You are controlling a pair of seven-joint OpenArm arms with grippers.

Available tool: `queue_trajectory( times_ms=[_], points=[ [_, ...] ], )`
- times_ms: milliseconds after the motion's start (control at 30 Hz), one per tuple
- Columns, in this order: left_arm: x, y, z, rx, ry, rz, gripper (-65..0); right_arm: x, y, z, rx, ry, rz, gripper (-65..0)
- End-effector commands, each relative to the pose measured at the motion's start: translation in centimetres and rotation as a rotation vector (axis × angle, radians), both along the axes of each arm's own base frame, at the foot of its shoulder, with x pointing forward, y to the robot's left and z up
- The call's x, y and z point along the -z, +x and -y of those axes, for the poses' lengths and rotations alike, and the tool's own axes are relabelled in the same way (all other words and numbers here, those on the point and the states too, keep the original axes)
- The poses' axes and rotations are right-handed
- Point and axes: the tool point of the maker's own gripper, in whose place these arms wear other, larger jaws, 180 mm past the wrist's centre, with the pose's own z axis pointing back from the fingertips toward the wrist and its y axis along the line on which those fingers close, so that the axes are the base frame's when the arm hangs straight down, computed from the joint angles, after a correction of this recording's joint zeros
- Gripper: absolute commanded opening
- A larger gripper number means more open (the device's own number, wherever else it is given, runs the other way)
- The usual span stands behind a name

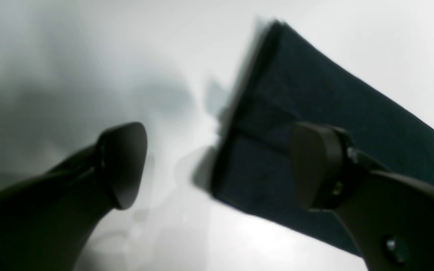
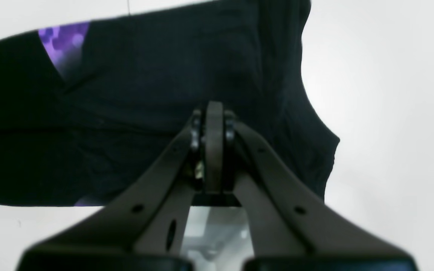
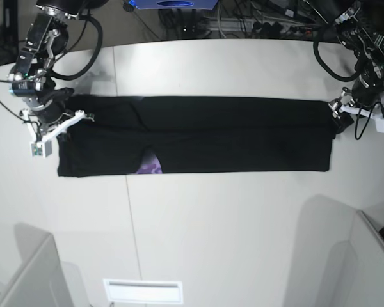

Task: Fold the T-shirt properly
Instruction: 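Grasp both ends of the folded strip with both grippers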

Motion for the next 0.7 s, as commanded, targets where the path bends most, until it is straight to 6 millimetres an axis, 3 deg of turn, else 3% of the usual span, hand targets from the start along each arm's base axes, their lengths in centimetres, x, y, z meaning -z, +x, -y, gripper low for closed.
queue_trajectory(
  times_ms=[0, 233, 433, 567, 667],
  points=[
    [-1.1, 1.0, -0.5, 0.004, 0.015, 0.045, -10.2, -1.3, 0.8, 0.2, -0.002, -0.010, 0.053, -65.0],
    [1.8, 3.8, 2.0, 0.046, -0.093, 0.008, -11.5, -0.6, -0.1, 0.2, -0.002, -0.010, 0.028, -65.0],
    [4.3, 3.7, 4.1, 0.091, -0.145, -0.056, -23.2, -0.5, -0.3, 0.2, -0.002, -0.010, 0.022, -65.0],
    [5.2, 3.3, 4.3, 0.087, -0.165, -0.077, -35.5, -0.1, -0.7, 0.2, -0.003, -0.010, 0.009, -65.0],
    [5.1, 3.3, 4.2, 0.083, -0.164, -0.074, -52.7, 0.0, -0.9, 0.2, -0.003, -0.010, 0.003, -65.0]
  ],
)
